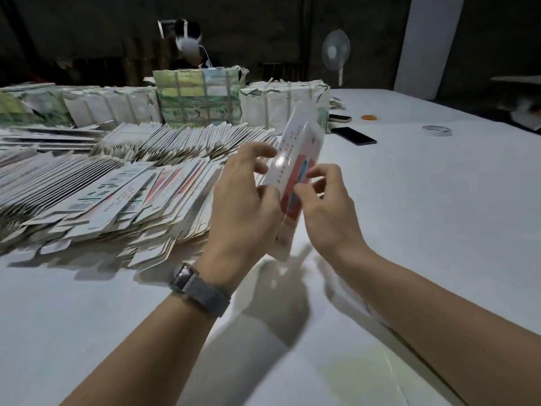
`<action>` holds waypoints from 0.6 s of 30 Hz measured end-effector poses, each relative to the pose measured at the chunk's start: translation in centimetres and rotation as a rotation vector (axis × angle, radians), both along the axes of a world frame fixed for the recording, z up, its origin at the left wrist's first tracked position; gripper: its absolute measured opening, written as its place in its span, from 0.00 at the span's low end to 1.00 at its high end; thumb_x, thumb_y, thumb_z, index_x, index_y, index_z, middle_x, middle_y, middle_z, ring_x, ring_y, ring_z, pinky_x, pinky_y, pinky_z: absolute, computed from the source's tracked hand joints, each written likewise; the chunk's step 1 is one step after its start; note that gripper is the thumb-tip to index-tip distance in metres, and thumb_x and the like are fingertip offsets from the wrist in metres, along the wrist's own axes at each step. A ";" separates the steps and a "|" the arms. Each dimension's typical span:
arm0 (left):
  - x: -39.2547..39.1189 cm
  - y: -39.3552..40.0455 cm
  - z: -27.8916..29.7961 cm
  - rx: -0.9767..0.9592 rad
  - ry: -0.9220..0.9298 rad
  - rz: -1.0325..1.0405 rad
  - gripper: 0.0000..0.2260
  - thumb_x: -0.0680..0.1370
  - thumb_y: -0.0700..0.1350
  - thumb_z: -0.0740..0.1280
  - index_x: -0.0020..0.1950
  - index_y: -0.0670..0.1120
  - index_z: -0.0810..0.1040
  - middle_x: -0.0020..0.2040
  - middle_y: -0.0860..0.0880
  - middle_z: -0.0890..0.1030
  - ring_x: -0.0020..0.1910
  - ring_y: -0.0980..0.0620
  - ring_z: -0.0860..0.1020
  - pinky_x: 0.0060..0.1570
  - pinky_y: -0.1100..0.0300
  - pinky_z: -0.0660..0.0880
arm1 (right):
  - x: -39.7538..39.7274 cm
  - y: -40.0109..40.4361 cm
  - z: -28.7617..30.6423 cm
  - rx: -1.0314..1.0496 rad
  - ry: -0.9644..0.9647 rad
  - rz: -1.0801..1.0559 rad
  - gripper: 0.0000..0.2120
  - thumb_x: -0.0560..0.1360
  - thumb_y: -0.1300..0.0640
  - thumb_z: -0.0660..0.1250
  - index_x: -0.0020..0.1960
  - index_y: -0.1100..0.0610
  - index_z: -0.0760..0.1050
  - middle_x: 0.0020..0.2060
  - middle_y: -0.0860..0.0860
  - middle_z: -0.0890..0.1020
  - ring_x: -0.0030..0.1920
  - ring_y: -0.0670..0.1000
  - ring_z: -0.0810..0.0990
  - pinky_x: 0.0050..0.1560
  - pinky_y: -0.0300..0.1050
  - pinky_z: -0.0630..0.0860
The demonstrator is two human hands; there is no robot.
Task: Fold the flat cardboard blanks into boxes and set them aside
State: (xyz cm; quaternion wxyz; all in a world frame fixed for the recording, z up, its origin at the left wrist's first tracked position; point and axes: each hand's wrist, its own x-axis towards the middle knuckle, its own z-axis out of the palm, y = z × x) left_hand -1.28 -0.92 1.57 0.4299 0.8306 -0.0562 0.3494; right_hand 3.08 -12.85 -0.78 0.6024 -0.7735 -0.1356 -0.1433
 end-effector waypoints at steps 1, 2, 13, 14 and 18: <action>-0.1 -0.4 -0.2 -0.169 0.081 -0.083 0.17 0.76 0.37 0.65 0.59 0.56 0.71 0.50 0.53 0.76 0.34 0.53 0.78 0.32 0.62 0.73 | -0.1 -0.2 0.4 0.073 0.072 0.007 0.07 0.80 0.52 0.64 0.52 0.43 0.65 0.44 0.47 0.76 0.45 0.48 0.80 0.36 0.32 0.75; -0.2 -0.8 -0.4 -0.343 0.168 -0.167 0.18 0.75 0.38 0.66 0.59 0.56 0.70 0.49 0.51 0.76 0.30 0.53 0.79 0.27 0.59 0.73 | -0.1 -0.6 0.7 0.110 0.133 0.009 0.09 0.81 0.50 0.64 0.55 0.42 0.64 0.48 0.49 0.75 0.49 0.48 0.81 0.38 0.34 0.76; -1.1 -4.8 -2.8 -0.802 0.611 -0.526 0.20 0.76 0.34 0.62 0.65 0.51 0.73 0.57 0.44 0.85 0.51 0.42 0.86 0.43 0.45 0.84 | -3.4 -5.4 -0.7 0.136 0.258 0.138 0.34 0.78 0.53 0.70 0.76 0.34 0.56 0.61 0.41 0.78 0.51 0.49 0.85 0.45 0.46 0.85; -1.2 -4.8 -2.8 -0.839 0.618 -0.521 0.16 0.79 0.37 0.62 0.64 0.51 0.74 0.56 0.44 0.85 0.50 0.42 0.86 0.46 0.43 0.84 | -3.4 -5.6 -0.8 0.119 0.258 0.137 0.33 0.79 0.52 0.69 0.76 0.34 0.57 0.60 0.41 0.79 0.48 0.49 0.86 0.43 0.46 0.85; -1.2 -4.7 -3.0 -0.945 0.620 -0.510 0.11 0.84 0.51 0.61 0.63 0.52 0.78 0.51 0.45 0.87 0.43 0.45 0.86 0.46 0.48 0.85 | -3.1 -6.3 -0.8 0.125 0.218 0.175 0.25 0.80 0.51 0.67 0.73 0.37 0.64 0.50 0.43 0.81 0.43 0.47 0.87 0.39 0.44 0.84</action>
